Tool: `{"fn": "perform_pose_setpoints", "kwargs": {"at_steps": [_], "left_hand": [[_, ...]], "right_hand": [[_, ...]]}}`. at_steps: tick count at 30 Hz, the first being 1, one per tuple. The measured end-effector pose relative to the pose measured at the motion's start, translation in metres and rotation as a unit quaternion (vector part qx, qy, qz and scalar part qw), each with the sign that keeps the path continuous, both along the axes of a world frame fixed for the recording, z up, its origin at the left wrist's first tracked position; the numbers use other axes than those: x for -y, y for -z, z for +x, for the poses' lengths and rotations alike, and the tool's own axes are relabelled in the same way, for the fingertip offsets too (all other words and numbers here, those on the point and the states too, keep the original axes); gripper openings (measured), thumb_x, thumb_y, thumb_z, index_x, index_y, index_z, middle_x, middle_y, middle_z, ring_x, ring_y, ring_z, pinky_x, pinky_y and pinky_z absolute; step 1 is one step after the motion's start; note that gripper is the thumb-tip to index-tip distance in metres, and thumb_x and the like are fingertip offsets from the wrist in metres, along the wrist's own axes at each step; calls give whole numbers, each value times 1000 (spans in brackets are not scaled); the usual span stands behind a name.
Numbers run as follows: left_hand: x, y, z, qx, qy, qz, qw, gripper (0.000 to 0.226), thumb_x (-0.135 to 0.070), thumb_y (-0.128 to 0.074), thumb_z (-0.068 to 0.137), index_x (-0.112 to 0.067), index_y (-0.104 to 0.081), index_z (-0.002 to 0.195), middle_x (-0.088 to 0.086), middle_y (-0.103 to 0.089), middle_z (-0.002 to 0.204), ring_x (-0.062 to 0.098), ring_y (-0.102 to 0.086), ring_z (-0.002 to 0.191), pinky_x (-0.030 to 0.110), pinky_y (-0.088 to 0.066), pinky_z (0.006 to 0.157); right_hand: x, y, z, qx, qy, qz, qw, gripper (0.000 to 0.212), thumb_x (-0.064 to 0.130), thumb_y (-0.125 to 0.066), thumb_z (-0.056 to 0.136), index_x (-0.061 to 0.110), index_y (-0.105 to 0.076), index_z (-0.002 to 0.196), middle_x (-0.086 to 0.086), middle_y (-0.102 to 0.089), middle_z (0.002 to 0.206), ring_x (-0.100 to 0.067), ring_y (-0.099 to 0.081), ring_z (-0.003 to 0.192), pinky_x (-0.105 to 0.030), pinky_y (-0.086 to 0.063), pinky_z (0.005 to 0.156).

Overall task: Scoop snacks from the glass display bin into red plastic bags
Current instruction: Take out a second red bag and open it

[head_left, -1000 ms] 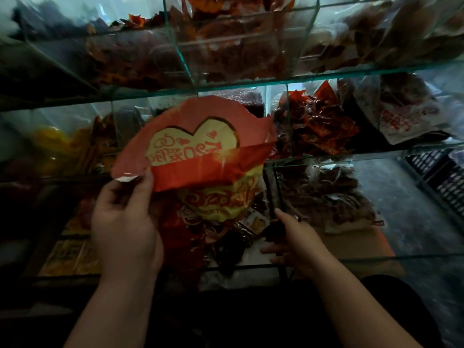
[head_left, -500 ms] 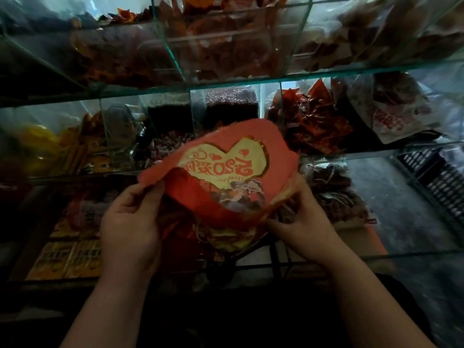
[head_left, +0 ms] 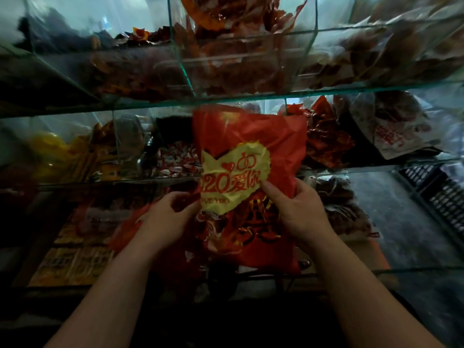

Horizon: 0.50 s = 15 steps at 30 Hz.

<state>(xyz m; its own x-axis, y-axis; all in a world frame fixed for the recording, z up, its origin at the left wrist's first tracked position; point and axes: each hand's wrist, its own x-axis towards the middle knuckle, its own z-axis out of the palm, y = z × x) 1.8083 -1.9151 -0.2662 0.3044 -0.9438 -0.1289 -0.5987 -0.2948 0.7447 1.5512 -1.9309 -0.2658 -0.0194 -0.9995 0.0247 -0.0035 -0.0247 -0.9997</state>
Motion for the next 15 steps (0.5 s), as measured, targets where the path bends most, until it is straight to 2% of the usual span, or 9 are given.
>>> {"fn": "perform_pose_setpoints", "kwargs": {"at_steps": [2, 4, 7, 9, 11, 12, 13, 14, 15], "left_hand": [[0, 4, 2, 8, -15, -35, 999, 34, -47, -70, 92, -32, -67, 123, -19, -61, 95, -2, -58, 84, 19, -44, 62], [3, 5, 5, 32, 29, -70, 997, 23, -46, -69, 93, -38, -71, 114, -16, -62, 99, 7, -61, 94, 28, -48, 75], [5, 4, 8, 52, 119, -72, 989, 18, -45, -68, 93, -42, -70, 111, -20, -58, 105, 1, -55, 101, 27, -45, 84], [6, 4, 6, 47, 138, -46, 988, 7, -41, -66, 96, -47, -67, 101, -24, -60, 103, -4, -58, 95, 20, -46, 78], [5, 10, 8, 70, 98, -67, 990, 18, -35, -62, 100, -42, -66, 83, -23, -66, 85, -6, -62, 80, 16, -42, 65], [5, 14, 10, 51, 46, -93, 993, 24, -33, -61, 101, -36, -67, 77, -19, -67, 75, -4, -62, 71, 19, -41, 60], [3, 18, 14, -18, -24, -117, 993, 28, -30, -60, 102, -28, -68, 75, -13, -68, 68, 1, -62, 65, 24, -43, 59], [0, 20, 16, -138, -87, -130, 978, 30, -28, -59, 102, -22, -68, 74, -8, -69, 65, 11, -62, 63, 27, -45, 60], [-4, 22, 14, -259, -136, -129, 947, 30, -25, -59, 103, -17, -68, 75, -3, -69, 64, 18, -61, 64, 30, -47, 63]], "right_hand": [[0, -4, -2, 49, 11, 4, 999, 21, 47, -83, 77, 34, -78, 93, 5, -81, 98, -15, -78, 91, -37, -60, 81], [2, -6, -6, 118, -4, 51, 992, 29, 46, -84, 72, 25, -80, 91, -6, -80, 100, -24, -78, 92, -38, -63, 77], [0, -8, -7, 179, -70, 138, 972, 36, 42, -82, 73, 14, -80, 95, -17, -78, 106, -32, -77, 95, -40, -64, 73], [-2, -7, -7, 178, -103, 161, 965, 38, 43, -82, 72, 13, -81, 95, -18, -78, 107, -33, -77, 95, -38, -63, 71], [-4, -6, -8, 165, -94, 150, 970, 40, 47, -85, 67, 17, -81, 93, -16, -78, 105, -31, -77, 94, -37, -63, 71], [-3, -5, -9, 153, -58, 136, 977, 40, 48, -86, 65, 18, -81, 93, -14, -79, 103, -30, -78, 93, -37, -63, 71], [-2, -2, -12, 138, -6, 120, 983, 41, 48, -87, 66, 17, -81, 92, -12, -80, 99, -29, -78, 91, -39, -64, 72], [0, 1, -16, 124, 44, 109, 985, 40, 46, -88, 68, 15, -80, 93, -10, -80, 96, -29, -78, 89, -41, -64, 74], [2, 4, -21, 111, 80, 106, 985, 38, 44, -87, 73, 13, -79, 94, -8, -81, 93, -28, -79, 87, -43, -64, 76]]}}
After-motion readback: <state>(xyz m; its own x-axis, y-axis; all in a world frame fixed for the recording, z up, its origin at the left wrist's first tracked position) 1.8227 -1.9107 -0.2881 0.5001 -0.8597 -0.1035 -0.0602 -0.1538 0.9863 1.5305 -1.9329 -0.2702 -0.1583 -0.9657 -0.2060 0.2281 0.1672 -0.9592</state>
